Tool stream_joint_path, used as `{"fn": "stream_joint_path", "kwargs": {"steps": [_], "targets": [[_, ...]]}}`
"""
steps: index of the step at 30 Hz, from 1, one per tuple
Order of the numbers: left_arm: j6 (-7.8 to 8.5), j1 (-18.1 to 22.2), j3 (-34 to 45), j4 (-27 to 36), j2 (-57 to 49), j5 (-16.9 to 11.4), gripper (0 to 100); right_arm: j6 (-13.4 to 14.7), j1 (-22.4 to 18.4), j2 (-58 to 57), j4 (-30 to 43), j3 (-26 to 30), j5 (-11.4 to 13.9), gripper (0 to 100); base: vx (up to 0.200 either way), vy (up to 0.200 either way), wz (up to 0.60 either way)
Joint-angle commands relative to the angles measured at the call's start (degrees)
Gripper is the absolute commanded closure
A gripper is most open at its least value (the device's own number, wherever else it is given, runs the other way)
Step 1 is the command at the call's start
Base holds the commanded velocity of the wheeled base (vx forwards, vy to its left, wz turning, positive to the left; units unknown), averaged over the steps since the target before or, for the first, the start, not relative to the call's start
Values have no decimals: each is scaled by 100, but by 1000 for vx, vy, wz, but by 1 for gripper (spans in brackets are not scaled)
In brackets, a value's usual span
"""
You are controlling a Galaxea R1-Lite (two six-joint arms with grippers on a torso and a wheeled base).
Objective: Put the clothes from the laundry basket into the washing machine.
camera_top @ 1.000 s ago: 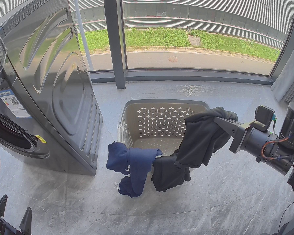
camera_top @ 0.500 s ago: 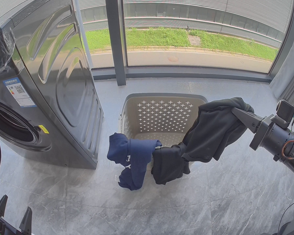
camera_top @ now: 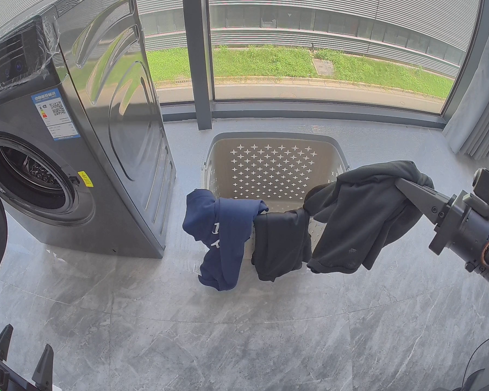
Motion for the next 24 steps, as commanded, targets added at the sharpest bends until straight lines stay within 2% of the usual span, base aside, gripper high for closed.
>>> {"fn": "stream_joint_path", "kwargs": {"steps": [1,7,16,19,24], "targets": [[-3,-2,92,-4,-84,4,0,0,87,-166,-33,123,72,100,0,0,0],[-12,-2,92,-4,-84,13,0,0,131,-368,2,150,300,100,0,200,0],[-30,-2,92,-4,-84,13,0,9,430,-289,-77,132,327,100,0,200,0],[-30,-2,92,5,-84,13,0,26,412,-245,-51,70,292,100,0,200,0],[-30,-2,92,5,-84,13,0,70,140,124,-103,-158,239,100,0,200,0]]}}
